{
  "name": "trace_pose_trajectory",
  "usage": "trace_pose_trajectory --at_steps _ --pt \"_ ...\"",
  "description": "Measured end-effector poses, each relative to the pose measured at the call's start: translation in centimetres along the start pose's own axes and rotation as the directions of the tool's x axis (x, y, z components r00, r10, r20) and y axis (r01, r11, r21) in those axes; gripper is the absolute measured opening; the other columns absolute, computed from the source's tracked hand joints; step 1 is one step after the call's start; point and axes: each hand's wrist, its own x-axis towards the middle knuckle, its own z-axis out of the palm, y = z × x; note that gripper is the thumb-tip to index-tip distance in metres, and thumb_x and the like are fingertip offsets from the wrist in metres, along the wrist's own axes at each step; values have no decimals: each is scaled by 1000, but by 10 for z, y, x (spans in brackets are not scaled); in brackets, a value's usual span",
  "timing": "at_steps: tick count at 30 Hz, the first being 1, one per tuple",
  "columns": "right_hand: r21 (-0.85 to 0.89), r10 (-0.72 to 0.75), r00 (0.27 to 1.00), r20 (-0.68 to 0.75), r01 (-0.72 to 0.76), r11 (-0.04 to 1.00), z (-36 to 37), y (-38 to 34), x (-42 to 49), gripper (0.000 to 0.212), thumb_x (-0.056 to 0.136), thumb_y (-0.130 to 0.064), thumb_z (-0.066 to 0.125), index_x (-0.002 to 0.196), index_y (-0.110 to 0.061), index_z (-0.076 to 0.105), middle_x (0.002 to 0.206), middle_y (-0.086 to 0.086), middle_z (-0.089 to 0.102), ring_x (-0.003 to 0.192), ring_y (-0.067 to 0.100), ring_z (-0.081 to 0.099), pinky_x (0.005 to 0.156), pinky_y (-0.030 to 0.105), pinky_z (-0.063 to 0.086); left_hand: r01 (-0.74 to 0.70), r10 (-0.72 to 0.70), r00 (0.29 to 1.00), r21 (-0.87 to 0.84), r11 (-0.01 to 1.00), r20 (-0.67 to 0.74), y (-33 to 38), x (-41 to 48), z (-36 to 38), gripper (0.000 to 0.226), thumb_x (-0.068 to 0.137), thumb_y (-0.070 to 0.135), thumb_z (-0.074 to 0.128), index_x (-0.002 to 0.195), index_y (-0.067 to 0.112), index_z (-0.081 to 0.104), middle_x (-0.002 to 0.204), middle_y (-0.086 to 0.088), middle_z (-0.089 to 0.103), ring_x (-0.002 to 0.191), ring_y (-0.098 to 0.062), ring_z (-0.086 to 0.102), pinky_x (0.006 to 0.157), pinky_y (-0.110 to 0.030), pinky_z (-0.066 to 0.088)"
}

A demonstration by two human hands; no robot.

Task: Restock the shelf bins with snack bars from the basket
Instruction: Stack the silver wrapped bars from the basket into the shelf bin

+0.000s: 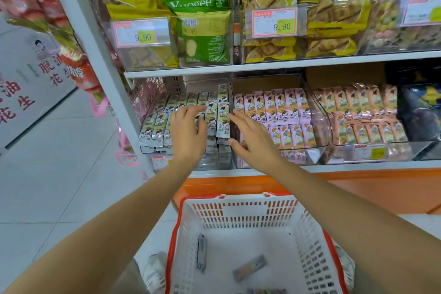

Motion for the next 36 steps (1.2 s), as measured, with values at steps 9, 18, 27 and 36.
trace_pose_trajectory --at_steps 9,18,27,36 --pt "-59 26 985 -170 -36 998 -3 49 -85 32 91 -20 40 115 -14 60 107 2 59 100 20 54 86 38 43 -221 251 945 -156 963 208 12 -121 69 21 82 12 45 96 17 61 93 5 54 88 -13 45 77 -28 38" --pt "-300 408 901 147 -352 887 41 126 -181 55 92 -19 58 144 -10 42 154 14 33 137 33 37 108 44 32 -98 -87 547 167 981 832 -42 -208 167 27 94 19 53 120 19 60 130 -4 56 121 -25 49 103 -35 41" --pt "-234 516 690 507 -466 854 138 140 -226 59 96 -19 51 150 -13 28 159 9 22 145 27 26 117 38 22 -150 -336 266 383 912 904 -114 -278 211 34 95 24 50 128 21 54 128 -7 51 118 -25 48 96 -32 40" --pt "-294 456 211 865 -524 799 232 149 -296 49 96 -16 50 142 -9 35 136 16 42 121 33 47 97 41 43 -233 -284 84 296 926 955 -155 -317 245 46 93 23 55 137 33 53 161 -7 14 143 -27 24 113 -35 25"
